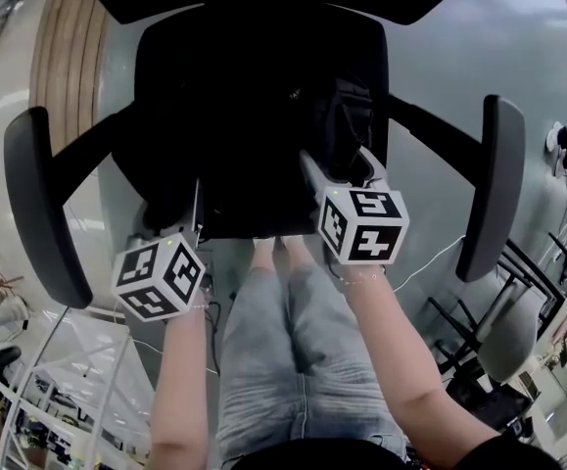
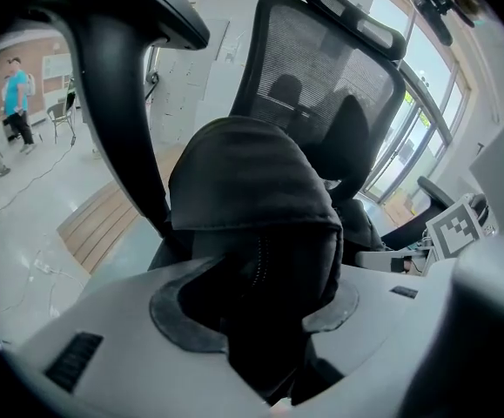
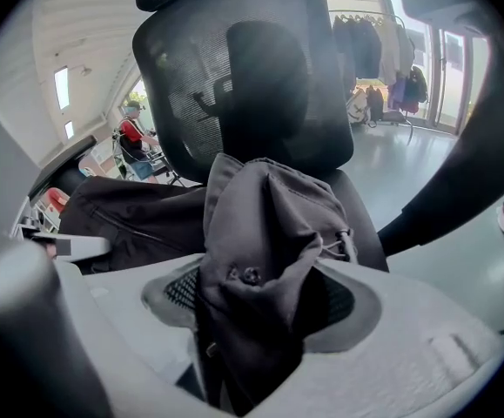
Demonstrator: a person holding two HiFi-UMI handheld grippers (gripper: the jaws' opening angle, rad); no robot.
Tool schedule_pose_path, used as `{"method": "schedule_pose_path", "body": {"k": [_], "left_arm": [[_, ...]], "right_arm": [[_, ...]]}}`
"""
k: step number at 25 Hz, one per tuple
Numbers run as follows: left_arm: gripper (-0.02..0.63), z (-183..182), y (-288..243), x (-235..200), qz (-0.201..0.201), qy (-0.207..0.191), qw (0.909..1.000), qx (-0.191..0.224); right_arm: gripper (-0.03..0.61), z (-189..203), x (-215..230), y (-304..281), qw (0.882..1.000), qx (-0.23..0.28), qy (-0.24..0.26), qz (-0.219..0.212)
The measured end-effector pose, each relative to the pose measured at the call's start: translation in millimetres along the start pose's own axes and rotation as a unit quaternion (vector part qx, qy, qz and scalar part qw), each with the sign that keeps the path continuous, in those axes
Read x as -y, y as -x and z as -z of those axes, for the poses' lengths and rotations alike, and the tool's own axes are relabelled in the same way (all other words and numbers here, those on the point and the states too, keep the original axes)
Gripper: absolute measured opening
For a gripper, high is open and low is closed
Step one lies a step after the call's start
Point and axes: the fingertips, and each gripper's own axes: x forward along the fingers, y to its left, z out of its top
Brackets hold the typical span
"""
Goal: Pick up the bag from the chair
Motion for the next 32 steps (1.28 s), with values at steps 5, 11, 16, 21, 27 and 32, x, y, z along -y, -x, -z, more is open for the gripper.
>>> {"method": "schedule_pose_path", "body": {"k": [5,11,16,21,27,32], "left_arm": [[0.194,1,-1,0,0.007,0.004,1.0,-0.003],[0.16,5,2,3,0.02,-0.001,0.9998,-0.005],[0.116,5,7,8,0.032,0.0,0.9995,-0.004],[0.097,4,18,14,0.033,0.006,0.9994,0.004],[0.083,8,36,23,0.028,0.012,0.9995,0.005],[0.078,13,52,28,0.027,0.022,0.9994,0.004]], "right_arm": [[0.159,1,13,6,1.0,0.011,-0.002,0.012],[0.089,0,25,14,0.999,0.023,-0.048,-0.004],[0.081,-3,26,27,0.995,0.043,-0.091,-0.025],[0.074,-5,20,47,0.993,0.058,-0.095,-0.031],[0.072,0,10,67,0.992,0.058,-0.099,-0.05],[0.072,3,3,84,0.991,0.059,-0.104,-0.065]]}}
